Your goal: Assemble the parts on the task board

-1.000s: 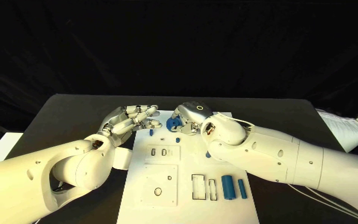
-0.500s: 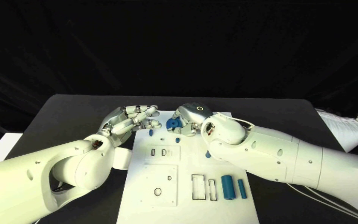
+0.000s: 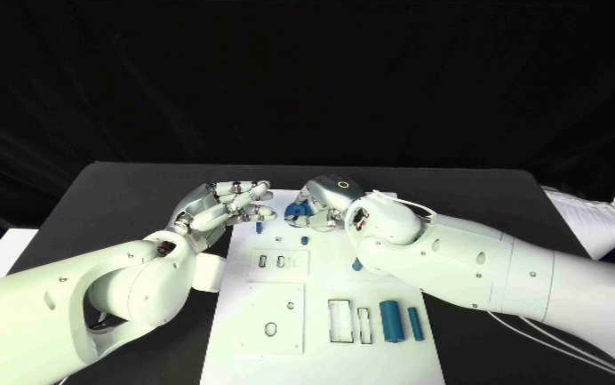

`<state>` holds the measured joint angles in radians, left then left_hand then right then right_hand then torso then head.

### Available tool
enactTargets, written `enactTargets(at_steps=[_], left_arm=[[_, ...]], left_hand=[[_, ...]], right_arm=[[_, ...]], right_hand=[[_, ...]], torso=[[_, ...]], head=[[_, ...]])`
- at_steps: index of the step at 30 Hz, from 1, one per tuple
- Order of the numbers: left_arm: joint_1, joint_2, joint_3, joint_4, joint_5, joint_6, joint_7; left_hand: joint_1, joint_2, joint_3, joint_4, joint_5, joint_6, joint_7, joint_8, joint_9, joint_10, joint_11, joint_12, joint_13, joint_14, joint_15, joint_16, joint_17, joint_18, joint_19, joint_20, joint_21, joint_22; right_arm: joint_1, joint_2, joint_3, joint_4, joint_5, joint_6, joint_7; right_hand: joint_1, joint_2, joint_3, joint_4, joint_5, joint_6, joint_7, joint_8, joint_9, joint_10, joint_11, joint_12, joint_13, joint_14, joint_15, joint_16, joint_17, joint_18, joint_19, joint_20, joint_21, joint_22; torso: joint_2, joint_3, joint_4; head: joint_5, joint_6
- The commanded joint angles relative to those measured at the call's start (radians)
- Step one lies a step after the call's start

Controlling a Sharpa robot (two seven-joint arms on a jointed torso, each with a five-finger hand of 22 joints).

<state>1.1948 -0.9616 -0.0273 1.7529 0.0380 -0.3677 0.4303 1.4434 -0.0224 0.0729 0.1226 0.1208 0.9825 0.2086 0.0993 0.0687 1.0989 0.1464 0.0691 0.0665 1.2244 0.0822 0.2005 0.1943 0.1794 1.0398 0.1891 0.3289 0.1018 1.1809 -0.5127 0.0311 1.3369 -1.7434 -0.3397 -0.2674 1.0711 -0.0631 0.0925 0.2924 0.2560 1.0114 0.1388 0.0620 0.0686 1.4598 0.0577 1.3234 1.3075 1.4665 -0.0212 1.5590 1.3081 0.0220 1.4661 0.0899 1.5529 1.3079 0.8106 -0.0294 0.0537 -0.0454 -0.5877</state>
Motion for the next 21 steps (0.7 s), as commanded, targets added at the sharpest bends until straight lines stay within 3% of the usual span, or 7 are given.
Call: enactTargets(at_steps=[1,12,21], left_arm=[[0.001,0.000,0.001,0.003,0.001,0.021,0.003],[0.001,-0.001,0.001,0.003,0.001,0.020,0.003],[0.001,-0.002,0.001,0.001,0.001,0.021,0.003]], left_hand=[[0.003,0.006,0.001,-0.005,-0.002,-0.001,0.006,-0.004,0.000,-0.004,0.005,-0.005,-0.001,-0.003,0.004,-0.005,0.001,0.003,0.001,0.003,-0.005,-0.001],[0.004,0.006,0.001,-0.006,-0.002,-0.002,0.006,-0.005,-0.001,-0.006,0.005,-0.006,-0.001,-0.004,0.005,-0.006,0.001,0.003,0.000,0.003,-0.005,-0.002],[0.004,0.006,0.001,-0.006,-0.002,-0.002,0.006,-0.005,-0.001,-0.006,0.005,-0.006,-0.001,-0.004,0.005,-0.006,0.001,0.003,0.000,0.003,-0.005,-0.002]], right_arm=[[-0.007,-0.002,-0.005,-0.007,-0.003,0.029,-0.030],[-0.007,-0.012,-0.006,-0.006,-0.002,0.000,-0.026],[-0.010,-0.031,-0.005,0.011,0.023,-0.133,0.029]], right_hand=[[-0.007,-0.001,-0.006,-0.001,0.004,0.002,0.001,0.002,0.000,0.005,-0.002,0.001,0.116,0.101,0.005,0.004,0.247,-0.014,0.086,0.001,0.003,0.228],[0.005,-0.004,-0.010,-0.007,0.001,-0.001,0.001,0.001,0.000,0.008,-0.002,0.007,0.120,0.102,0.005,0.006,0.251,-0.014,0.087,0.001,0.004,0.231],[0.032,-0.004,-0.010,-0.013,0.009,-0.001,0.001,0.002,0.000,0.009,-0.002,0.009,0.121,0.102,0.005,0.007,0.252,-0.014,0.087,0.001,0.004,0.230]], torso=[[0.000,-0.0001,-0.0004],[0.000,-0.0004,0.0008],[0.000,-0.0004,0.0007]], head=[[-0.001,0.000],[0.000,0.000],[0.000,-0.001]])
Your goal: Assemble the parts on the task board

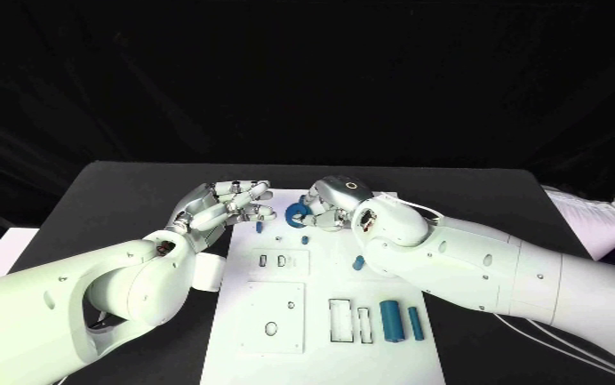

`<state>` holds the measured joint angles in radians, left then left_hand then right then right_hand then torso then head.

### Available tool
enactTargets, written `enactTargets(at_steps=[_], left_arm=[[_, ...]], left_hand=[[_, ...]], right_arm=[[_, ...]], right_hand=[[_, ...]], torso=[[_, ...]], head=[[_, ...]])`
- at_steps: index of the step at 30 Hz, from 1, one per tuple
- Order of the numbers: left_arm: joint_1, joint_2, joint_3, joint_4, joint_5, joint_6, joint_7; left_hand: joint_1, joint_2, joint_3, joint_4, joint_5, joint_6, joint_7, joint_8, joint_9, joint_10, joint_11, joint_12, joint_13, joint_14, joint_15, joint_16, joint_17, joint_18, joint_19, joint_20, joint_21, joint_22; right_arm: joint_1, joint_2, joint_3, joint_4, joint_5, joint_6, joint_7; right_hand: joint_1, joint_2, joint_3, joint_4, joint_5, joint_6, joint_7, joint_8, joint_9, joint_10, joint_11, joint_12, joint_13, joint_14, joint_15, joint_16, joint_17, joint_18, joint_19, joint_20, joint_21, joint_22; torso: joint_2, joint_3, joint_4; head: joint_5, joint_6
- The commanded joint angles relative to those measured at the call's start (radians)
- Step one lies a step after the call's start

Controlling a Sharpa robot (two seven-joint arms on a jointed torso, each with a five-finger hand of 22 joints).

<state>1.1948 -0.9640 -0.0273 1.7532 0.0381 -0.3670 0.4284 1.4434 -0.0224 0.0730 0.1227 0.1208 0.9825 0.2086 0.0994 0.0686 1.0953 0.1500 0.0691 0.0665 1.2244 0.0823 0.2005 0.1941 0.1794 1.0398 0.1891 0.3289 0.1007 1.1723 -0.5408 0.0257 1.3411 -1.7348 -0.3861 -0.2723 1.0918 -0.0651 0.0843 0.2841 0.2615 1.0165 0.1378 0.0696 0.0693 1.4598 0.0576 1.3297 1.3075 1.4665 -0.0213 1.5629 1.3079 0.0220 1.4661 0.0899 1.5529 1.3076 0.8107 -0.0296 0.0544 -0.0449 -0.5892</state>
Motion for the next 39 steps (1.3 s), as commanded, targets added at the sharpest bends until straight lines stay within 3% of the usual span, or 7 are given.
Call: enactTargets(at_steps=[1,7,11,17,22,33,39], left_arm=[[0.001,0.001,0.001,0.001,0.001,0.020,0.005],[0.001,-0.001,0.001,0.000,0.001,0.020,0.005],[0.001,-0.003,0.001,0.000,0.001,0.020,0.005],[0.001,-0.010,0.000,0.004,0.001,0.020,0.005],[0.001,-0.010,0.000,0.004,0.001,0.025,0.006],[-0.001,-0.004,-0.002,-0.009,0.001,0.031,0.006],[-0.002,-0.001,-0.003,-0.017,0.001,0.030,0.006]], left_hand=[[0.004,0.006,0.001,-0.006,-0.002,-0.002,0.006,-0.005,-0.001,-0.002,0.002,-0.006,-0.001,-0.004,0.005,-0.006,0.002,0.003,0.000,0.003,-0.005,-0.001],[0.004,0.006,0.001,-0.006,-0.002,-0.002,0.006,-0.005,-0.001,-0.002,0.002,-0.006,-0.001,-0.004,0.005,-0.006,0.002,0.003,0.000,0.003,-0.005,-0.001],[0.005,0.006,0.002,-0.007,-0.002,-0.002,0.006,-0.006,-0.001,-0.003,0.002,-0.006,-0.001,-0.005,0.005,-0.008,0.003,0.003,0.000,0.004,-0.006,-0.001],[0.005,0.007,0.002,-0.007,-0.002,-0.002,0.006,-0.006,-0.001,-0.004,0.002,-0.006,-0.001,-0.005,0.005,-0.008,0.003,0.003,0.000,0.004,-0.006,-0.002],[0.007,0.009,0.004,-0.009,-0.002,0.003,0.002,-0.005,0.001,0.001,0.000,-0.004,0.000,-0.004,0.004,-0.010,0.005,0.003,0.000,0.003,-0.006,-0.002],[0.007,0.010,0.005,-0.009,-0.002,0.007,0.000,-0.004,0.001,0.005,-0.002,-0.002,0.000,-0.003,0.003,-0.011,0.007,0.004,0.000,0.003,-0.007,-0.003],[0.007,0.010,0.005,-0.009,-0.002,0.007,0.000,-0.004,0.001,0.005,-0.002,-0.002,0.000,-0.003,0.003,-0.011,0.007,0.004,0.000,0.003,-0.007,-0.003]], right_arm=[[-0.001,-0.007,0.000,0.011,0.019,-0.101,0.043],[-0.003,-0.050,0.002,0.050,0.076,-0.166,0.117],[-0.001,-0.100,0.008,0.082,0.172,-0.175,0.199],[0.007,-0.231,0.019,0.115,0.466,-0.092,0.369],[0.008,-0.333,0.021,0.124,0.609,-0.032,0.442],[-0.019,-0.453,0.022,0.104,0.668,0.022,0.465],[-0.035,-0.459,0.021,0.075,0.668,0.033,0.458]], right_hand=[[0.012,-0.002,-0.002,-0.005,0.003,-0.006,0.002,-0.006,-0.001,0.009,-0.002,0.003,0.121,0.102,0.006,0.003,0.253,-0.014,0.087,0.001,0.004,0.231],[0.029,-0.003,-0.002,-0.009,0.003,-0.003,0.001,-0.005,0.000,0.010,-0.003,0.004,0.122,0.102,0.005,0.004,0.254,-0.015,0.088,0.001,0.004,0.232],[0.070,0.001,0.004,-0.025,-0.005,0.001,0.000,-0.004,0.000,0.010,-0.004,0.004,0.122,0.102,0.004,0.003,0.253,-0.015,0.088,0.000,0.004,0.232],[0.221,-0.018,0.030,-0.131,-0.038,-0.001,0.004,-0.006,-0.001,-0.002,-0.004,-0.017,0.112,0.100,0.003,-0.002,0.243,-0.013,0.083,-0.001,0.001,0.225],[0.296,-0.038,0.038,-0.195,-0.050,-0.006,0.006,-0.006,-0.001,-0.005,-0.003,-0.024,0.108,0.101,0.005,0.000,0.247,-0.013,0.082,0.000,0.000,0.223],[0.322,-0.048,0.039,-0.228,-0.013,-0.005,0.007,-0.006,-0.002,-0.008,-0.002,-0.033,0.102,0.101,0.005,0.000,0.247,-0.012,0.082,0.001,-0.001,0.223],[0.313,-0.053,0.031,-0.228,-0.020,-0.009,0.008,-0.007,-0.002,-0.010,-0.001,-0.038,0.099,0.100,0.006,0.000,0.247,-0.012,0.081,0.001,-0.001,0.221]], torso=[[-0.001,-0.0002,0.0000],[-0.001,0.0004,-0.0016],[-0.002,0.0003,-0.0037],[-0.004,0.0000,-0.0109],[-0.006,0.0038,-0.0191],[-0.011,0.0143,-0.0296],[-0.010,0.0150,-0.0292]], head=[[0.000,0.001],[0.000,0.002],[-0.003,0.003],[-0.007,0.005],[-0.009,0.010],[-0.019,0.007],[-0.022,0.006]])
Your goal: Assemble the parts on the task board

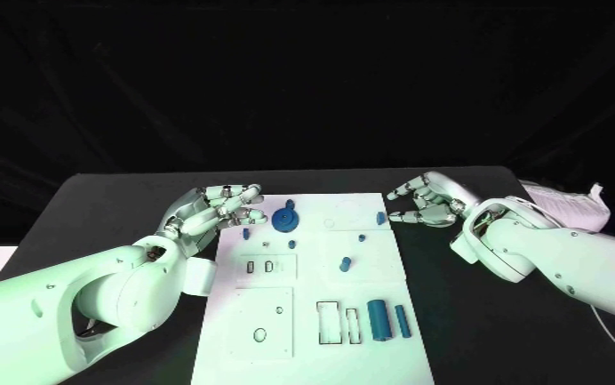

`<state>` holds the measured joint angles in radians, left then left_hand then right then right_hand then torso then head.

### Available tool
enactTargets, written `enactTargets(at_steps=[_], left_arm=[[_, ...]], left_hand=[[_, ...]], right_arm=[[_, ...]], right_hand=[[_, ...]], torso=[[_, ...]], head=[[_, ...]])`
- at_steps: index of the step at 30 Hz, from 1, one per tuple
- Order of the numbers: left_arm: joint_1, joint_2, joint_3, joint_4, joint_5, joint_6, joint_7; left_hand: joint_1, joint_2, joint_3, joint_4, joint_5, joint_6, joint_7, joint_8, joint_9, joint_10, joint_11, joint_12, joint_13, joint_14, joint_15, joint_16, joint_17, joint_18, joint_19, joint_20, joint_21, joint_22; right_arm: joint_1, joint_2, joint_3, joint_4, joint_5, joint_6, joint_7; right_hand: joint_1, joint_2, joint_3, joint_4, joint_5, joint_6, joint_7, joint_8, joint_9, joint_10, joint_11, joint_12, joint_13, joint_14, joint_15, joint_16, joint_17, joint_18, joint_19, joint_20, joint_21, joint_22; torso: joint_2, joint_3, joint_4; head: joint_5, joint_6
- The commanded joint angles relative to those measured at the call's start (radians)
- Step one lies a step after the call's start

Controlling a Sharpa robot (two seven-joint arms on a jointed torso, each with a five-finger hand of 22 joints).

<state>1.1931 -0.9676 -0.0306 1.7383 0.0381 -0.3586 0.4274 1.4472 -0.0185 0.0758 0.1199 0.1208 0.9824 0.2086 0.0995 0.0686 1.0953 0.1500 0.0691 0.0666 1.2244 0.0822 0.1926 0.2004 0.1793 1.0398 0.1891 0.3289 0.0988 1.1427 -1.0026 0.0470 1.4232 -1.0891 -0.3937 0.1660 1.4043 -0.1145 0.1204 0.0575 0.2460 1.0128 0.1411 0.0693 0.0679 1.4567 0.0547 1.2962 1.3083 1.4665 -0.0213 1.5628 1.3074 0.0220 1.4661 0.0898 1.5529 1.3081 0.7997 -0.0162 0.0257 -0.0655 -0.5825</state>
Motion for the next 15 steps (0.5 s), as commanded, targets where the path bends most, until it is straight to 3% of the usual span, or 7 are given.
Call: enactTargets(at_steps=[1,9,15], left_arm=[[-0.001,0.003,0.000,-0.002,0.001,0.022,0.007],[-0.001,0.004,-0.001,-0.005,0.001,0.022,0.006],[-0.001,0.005,-0.001,-0.006,0.001,0.022,0.005]], left_hand=[[0.003,0.006,0.002,-0.006,-0.002,0.007,0.000,-0.005,0.001,0.005,-0.002,-0.002,0.000,-0.003,0.003,-0.004,0.001,0.004,0.000,0.003,-0.007,-0.001],[0.003,0.006,0.002,-0.006,-0.002,0.007,0.000,-0.005,0.001,0.005,-0.002,-0.002,0.000,-0.003,0.003,-0.004,0.001,0.004,0.000,0.003,-0.007,-0.001],[0.003,0.006,0.002,-0.006,-0.002,0.007,0.000,-0.005,0.001,0.005,-0.002,-0.002,0.000,-0.003,0.003,-0.004,0.001,0.004,0.000,0.003,-0.007,-0.001]], right_arm=[[-0.008,0.006,0.000,-0.012,0.021,0.041,0.018],[-0.018,0.032,0.000,-0.043,0.011,0.034,0.001],[-0.026,0.056,0.000,-0.061,0.006,0.039,-0.007]], right_hand=[[-0.001,-0.004,-0.006,-0.001,-0.006,-0.007,0.004,-0.007,-0.001,-0.007,0.002,-0.006,0.098,0.100,0.006,0.000,0.247,-0.012,0.081,0.001,-0.002,0.220],[-0.008,-0.003,-0.010,0.001,-0.010,-0.009,0.005,-0.007,-0.001,-0.006,0.002,-0.004,0.098,0.101,0.007,0.001,0.249,-0.012,0.081,0.002,-0.001,0.221],[-0.010,0.003,-0.010,0.002,-0.011,-0.007,0.004,-0.005,0.000,-0.004,0.002,0.000,0.101,0.102,0.007,0.002,0.253,-0.012,0.082,0.002,0.000,0.223]], torso=[[0.001,0.0009,0.0002],[0.000,-0.0019,0.0018],[0.001,-0.0014,0.0007]], head=[[-0.001,0.000],[-0.004,-0.003],[0.000,-0.006]])
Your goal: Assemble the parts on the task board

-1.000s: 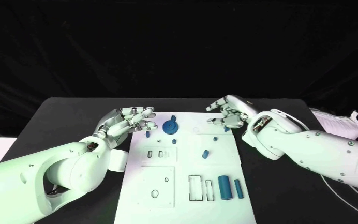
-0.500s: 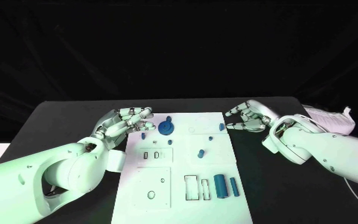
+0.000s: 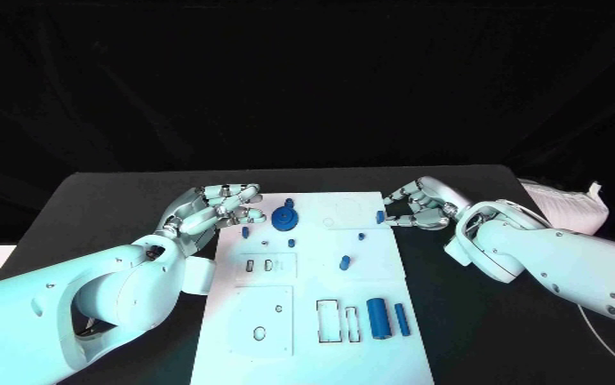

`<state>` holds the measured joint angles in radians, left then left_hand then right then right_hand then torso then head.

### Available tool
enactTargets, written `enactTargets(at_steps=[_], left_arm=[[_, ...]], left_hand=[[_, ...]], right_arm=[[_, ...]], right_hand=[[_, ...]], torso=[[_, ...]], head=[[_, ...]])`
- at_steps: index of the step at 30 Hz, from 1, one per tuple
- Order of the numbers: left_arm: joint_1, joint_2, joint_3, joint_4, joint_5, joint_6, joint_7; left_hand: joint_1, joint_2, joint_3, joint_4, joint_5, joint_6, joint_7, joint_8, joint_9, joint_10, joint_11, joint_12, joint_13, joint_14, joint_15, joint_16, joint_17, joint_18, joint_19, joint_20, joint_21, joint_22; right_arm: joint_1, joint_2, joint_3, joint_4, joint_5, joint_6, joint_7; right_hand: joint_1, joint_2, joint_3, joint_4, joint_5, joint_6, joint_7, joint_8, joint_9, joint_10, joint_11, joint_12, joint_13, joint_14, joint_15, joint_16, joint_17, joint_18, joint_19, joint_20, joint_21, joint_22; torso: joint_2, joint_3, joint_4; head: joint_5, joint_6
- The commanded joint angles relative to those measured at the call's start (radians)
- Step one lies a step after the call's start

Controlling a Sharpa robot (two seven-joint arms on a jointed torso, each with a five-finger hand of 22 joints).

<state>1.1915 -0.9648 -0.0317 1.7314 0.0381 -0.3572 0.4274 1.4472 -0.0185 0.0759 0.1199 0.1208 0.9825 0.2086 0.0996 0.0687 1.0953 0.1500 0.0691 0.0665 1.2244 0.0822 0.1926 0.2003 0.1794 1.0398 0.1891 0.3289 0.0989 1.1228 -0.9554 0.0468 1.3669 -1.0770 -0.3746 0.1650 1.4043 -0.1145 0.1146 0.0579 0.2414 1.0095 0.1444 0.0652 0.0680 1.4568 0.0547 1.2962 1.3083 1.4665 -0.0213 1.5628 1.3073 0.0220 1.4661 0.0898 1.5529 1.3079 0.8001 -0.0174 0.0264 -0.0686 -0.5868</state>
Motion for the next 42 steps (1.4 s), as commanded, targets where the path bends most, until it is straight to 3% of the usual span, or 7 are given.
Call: enactTargets(at_steps=[1,9,18,36,42], left_arm=[[0.000,0.003,0.000,0.000,0.001,0.020,0.005],[0.000,0.003,0.000,-0.001,0.001,0.020,0.004],[0.000,0.004,0.000,-0.003,0.001,0.019,0.002],[0.000,0.004,0.000,-0.003,0.001,0.020,-0.002],[0.000,0.004,0.000,-0.003,0.001,0.019,-0.003]], left_hand=[[0.003,0.006,0.002,-0.006,-0.002,0.007,0.000,-0.005,0.001,0.005,-0.002,-0.002,0.000,-0.003,0.003,-0.004,0.001,0.004,0.000,0.003,-0.007,-0.001],[0.003,0.006,0.002,-0.006,-0.002,0.007,0.000,-0.005,0.001,0.005,-0.002,-0.002,0.000,-0.003,0.003,-0.004,0.001,0.004,0.000,0.003,-0.007,-0.001],[0.002,0.005,0.001,-0.007,-0.002,0.006,0.001,-0.006,0.001,0.005,-0.002,-0.003,0.000,-0.003,0.003,-0.005,0.002,0.004,0.001,0.003,-0.007,-0.002],[0.003,0.005,0.001,-0.007,-0.002,0.006,0.002,-0.007,0.001,0.004,-0.001,-0.003,0.000,-0.003,0.003,-0.005,0.003,0.004,0.001,0.003,-0.007,-0.002],[0.003,0.005,0.001,-0.007,-0.002,0.006,0.002,-0.007,0.001,0.004,-0.001,-0.003,0.000,-0.003,0.003,-0.005,0.003,0.004,0.001,0.003,-0.007,-0.002]], right_arm=[[-0.008,0.012,0.000,-0.007,-0.007,0.020,-0.007],[-0.018,0.037,0.000,-0.029,-0.013,0.024,-0.012],[-0.019,0.050,0.000,-0.037,-0.008,0.031,-0.014],[-0.019,0.062,0.000,-0.053,-0.025,0.049,-0.028],[-0.019,0.066,0.000,-0.054,-0.030,0.018,-0.037]], right_hand=[[-0.010,0.004,-0.004,0.002,-0.006,-0.003,0.001,-0.001,0.000,-0.004,0.002,0.000,0.101,0.102,0.006,0.002,0.253,-0.012,0.082,0.002,0.000,0.223],[-0.010,0.018,0.001,0.002,-0.012,0.006,0.000,0.002,0.001,-0.001,0.001,0.005,0.104,0.102,0.006,0.003,0.255,-0.013,0.083,0.002,0.001,0.225],[-0.012,0.036,0.010,0.001,-0.024,0.030,-0.005,0.007,0.004,0.005,-0.003,0.015,0.109,0.103,0.003,0.005,0.258,-0.014,0.086,0.000,0.003,0.230],[0.013,0.099,0.086,-0.030,-0.117,0.135,-0.040,0.035,0.013,0.018,-0.033,0.037,0.124,0.104,-0.023,0.008,0.263,-0.018,0.096,-0.022,0.011,0.247],[0.003,0.105,0.099,-0.036,-0.123,0.157,-0.049,0.043,0.017,0.023,-0.040,0.046,0.129,0.104,-0.028,0.008,0.263,-0.019,0.098,-0.028,0.012,0.251]], torso=[[0.000,0.0004,0.0002],[0.000,-0.0001,0.0029],[0.000,0.0005,-0.0021],[-0.001,0.0000,0.0000],[-0.001,0.0000,-0.0001]], head=[[0.003,-0.002],[0.008,-0.005],[0.012,-0.007],[0.006,-0.008],[0.004,-0.011]])
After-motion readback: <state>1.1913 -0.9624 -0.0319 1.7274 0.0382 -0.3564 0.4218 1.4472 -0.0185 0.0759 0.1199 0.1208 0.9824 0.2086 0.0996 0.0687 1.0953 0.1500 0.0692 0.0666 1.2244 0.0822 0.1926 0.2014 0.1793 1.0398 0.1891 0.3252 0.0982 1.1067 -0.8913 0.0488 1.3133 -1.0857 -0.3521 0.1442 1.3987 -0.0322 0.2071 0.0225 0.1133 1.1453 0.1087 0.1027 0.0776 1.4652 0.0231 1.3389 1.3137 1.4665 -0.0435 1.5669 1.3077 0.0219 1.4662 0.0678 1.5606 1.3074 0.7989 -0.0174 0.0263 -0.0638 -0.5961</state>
